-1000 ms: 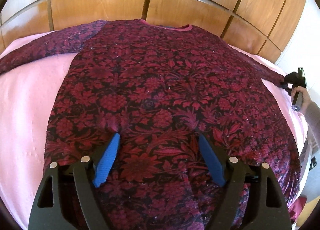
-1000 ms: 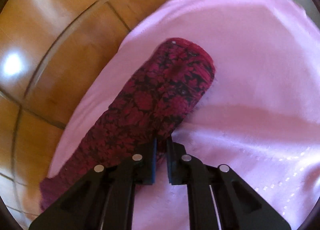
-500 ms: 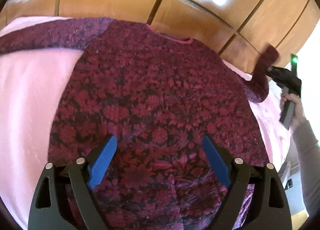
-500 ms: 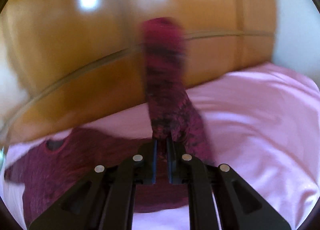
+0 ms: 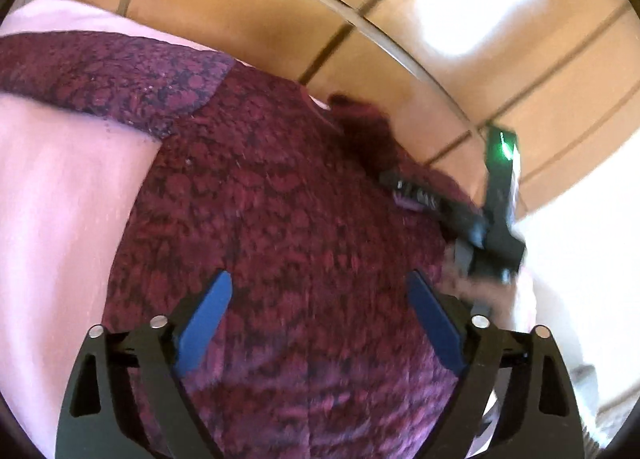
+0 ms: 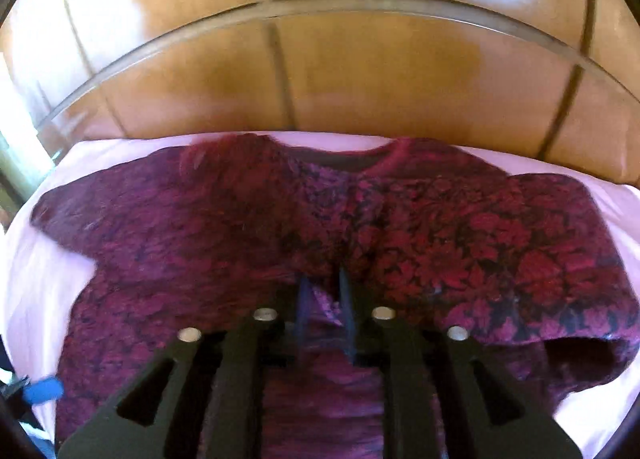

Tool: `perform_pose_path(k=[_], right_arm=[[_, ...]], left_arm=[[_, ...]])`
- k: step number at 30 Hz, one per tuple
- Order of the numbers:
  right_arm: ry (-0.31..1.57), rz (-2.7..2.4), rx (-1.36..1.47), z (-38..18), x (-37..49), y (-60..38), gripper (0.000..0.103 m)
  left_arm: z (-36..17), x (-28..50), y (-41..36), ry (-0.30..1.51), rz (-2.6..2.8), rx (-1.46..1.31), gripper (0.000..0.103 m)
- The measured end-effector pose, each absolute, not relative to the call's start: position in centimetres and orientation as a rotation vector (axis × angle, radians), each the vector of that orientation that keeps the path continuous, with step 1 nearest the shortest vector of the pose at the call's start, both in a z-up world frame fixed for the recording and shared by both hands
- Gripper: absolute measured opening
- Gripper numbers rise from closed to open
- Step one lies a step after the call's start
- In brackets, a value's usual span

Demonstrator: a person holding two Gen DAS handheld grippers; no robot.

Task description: Fold small clothes

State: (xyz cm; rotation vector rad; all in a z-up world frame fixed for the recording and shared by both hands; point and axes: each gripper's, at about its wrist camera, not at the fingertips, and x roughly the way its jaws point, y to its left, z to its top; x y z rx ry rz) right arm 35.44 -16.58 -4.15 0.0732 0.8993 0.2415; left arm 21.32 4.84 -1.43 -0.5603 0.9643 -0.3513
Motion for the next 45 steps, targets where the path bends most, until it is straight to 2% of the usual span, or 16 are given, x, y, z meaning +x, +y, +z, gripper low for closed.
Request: perform_pose_path(k=[1, 3, 5, 11, 17, 20, 22, 23, 24, 32, 36, 37, 39, 41, 43, 45], right_arm=[[0.887, 0.268, 0.094, -3.8, 34.8, -16.7, 0.049], [0.846, 0.289, 0.134, -3.0, 33.3, -18.0, 0.050], [0.830, 0.305, 0.191, -2.6, 31.9, -19.6, 0.059], [0.778, 0.278, 0.492, -1.8, 26.5, -25.1, 0.062], [0.710, 0.233, 0.921, -4.4, 23.3, -33.8, 0.076], [0.649, 0.245, 1.042, -4.8, 23.2, -36.1, 0.084], [0.626, 0.266, 1.125, -5.2, 24.2, -36.8, 0.087], [0.616, 0.267, 1.155, -5.4, 24.7, -37.0, 0.088], [0.609, 0.274, 1.183, -5.6, 25.1, -37.3, 0.090], [0.603, 0.213, 1.279, -7.2, 29.0, -37.7, 0.094], [0.675, 0.129, 1.210, -8.7, 30.1, -37.6, 0.084], [0.689, 0.113, 1.173, -8.9, 30.3, -37.3, 0.083], [0.693, 0.085, 1.110, -8.8, 30.2, -37.0, 0.083], [0.709, 0.093, 1.088, -8.3, 29.5, -37.1, 0.083], [0.735, 0.075, 1.045, -7.5, 28.9, -37.1, 0.092], [0.758, 0.083, 0.969, -6.3, 27.5, -36.9, 0.092]], left_arm=[[-1.5, 21.9, 4.9, 0.972, -0.357, -0.579, 0.088], [-1.6, 23.1, 4.9, 0.976, -0.365, -0.605, 0.088], [-1.6, 24.4, 4.8, 0.970, -0.374, -0.624, 0.084], [-1.9, 29.9, 3.5, 0.998, -0.348, -0.653, 0.079], [-3.2, 35.3, 1.0, 1.044, -0.314, -0.641, 0.077], [-4.1, 37.6, -0.4, 1.077, -0.313, -0.633, 0.060], [-4.3, 38.5, -1.0, 1.080, -0.309, -0.617, 0.034], [-4.3, 38.9, -1.2, 1.080, -0.297, -0.602, 0.026], [-4.2, 39.1, -1.3, 1.077, -0.294, -0.595, 0.011], [-1.2, 36.6, 4.0, 0.928, -0.218, -0.583, 0.009], [-2.9, 36.2, 5.8, 0.971, -0.134, -0.505, 0.008], [-3.8, 36.2, 6.0, 0.996, -0.108, -0.487, 0.000], [-5.6, 36.0, 6.4, 1.037, -0.043, -0.429, 0.000], [-6.0, 35.5, 6.8, 1.041, -0.063, -0.449, 0.000], [-5.6, 35.0, 7.5, 1.024, -0.074, -0.481, 0.000], [-5.0, 34.4, 8.1, 1.003, -0.094, -0.531, 0.000]])
